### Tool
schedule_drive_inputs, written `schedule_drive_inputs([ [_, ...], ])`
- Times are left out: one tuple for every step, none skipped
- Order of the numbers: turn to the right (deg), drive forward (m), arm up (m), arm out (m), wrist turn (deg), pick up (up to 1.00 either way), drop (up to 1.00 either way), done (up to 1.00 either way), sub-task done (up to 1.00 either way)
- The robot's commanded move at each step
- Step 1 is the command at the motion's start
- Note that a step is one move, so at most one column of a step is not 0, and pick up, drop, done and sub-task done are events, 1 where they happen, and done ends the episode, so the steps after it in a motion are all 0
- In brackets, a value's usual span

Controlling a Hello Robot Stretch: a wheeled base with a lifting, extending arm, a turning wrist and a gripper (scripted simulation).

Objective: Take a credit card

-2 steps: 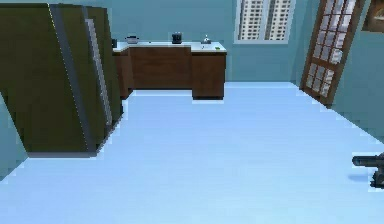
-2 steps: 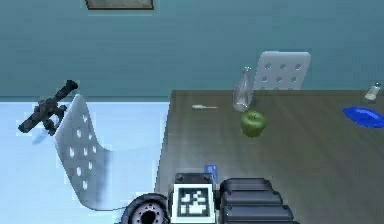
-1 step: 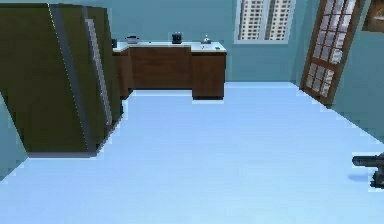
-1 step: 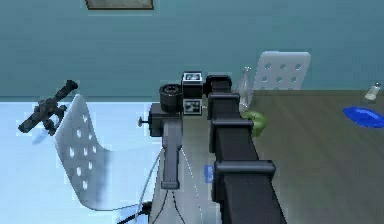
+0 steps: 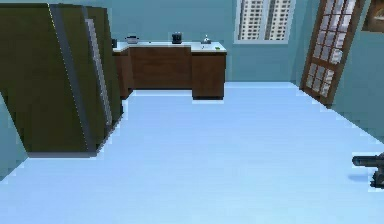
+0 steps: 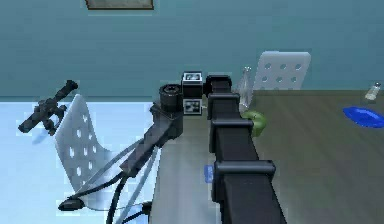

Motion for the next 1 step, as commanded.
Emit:
schedule_drive_inputs([
  [0.0, 0.00, 0.00, 0.00, 45.0, 0.00, 0.00, 0.00, 0.00],
])
